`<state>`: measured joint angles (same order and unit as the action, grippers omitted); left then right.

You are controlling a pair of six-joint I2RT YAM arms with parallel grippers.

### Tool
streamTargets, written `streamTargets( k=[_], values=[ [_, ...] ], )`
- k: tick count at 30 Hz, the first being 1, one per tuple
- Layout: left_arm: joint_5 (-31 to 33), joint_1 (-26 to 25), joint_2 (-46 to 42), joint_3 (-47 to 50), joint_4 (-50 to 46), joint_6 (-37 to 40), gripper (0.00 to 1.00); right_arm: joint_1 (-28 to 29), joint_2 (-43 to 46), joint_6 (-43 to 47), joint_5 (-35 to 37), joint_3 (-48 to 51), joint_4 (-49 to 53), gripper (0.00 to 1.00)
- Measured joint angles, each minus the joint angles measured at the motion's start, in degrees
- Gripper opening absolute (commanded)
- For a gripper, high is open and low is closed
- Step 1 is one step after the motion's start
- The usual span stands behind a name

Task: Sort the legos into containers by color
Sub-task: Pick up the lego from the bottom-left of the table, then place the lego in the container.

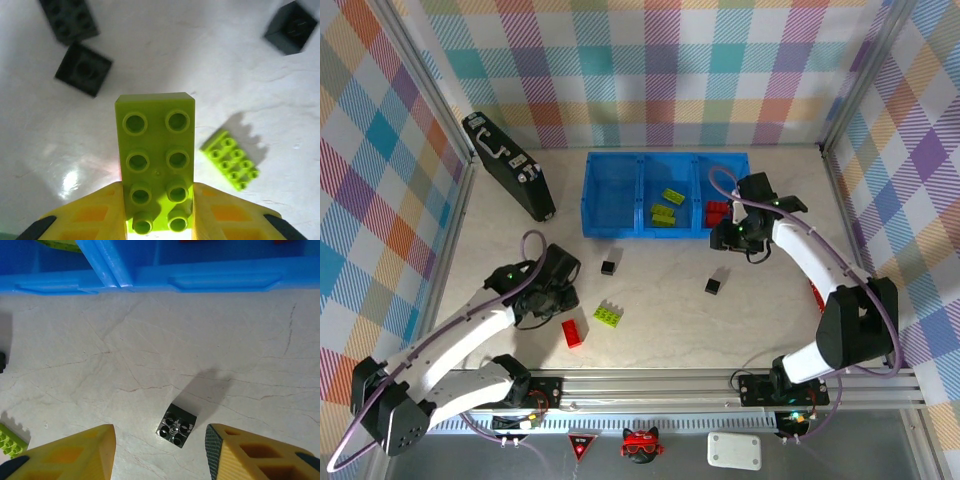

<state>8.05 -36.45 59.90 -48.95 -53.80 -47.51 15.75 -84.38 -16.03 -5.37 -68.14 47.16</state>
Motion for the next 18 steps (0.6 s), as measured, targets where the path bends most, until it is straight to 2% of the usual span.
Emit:
streamTargets(
  k=[10, 18],
  values=[
    [-2.1, -3.2, 25.3, -24.2, 3.9, 9.9, 0.3, -0.9, 4.1, -0.2, 2.9, 1.1, 0.5, 0.52],
    [-7.4, -5.6, 47.3, -48.5, 8.0, 16.7, 0.29, -5.9, 6.1, -1.2, 2.9, 4.3, 0.9, 0.52]
  ],
)
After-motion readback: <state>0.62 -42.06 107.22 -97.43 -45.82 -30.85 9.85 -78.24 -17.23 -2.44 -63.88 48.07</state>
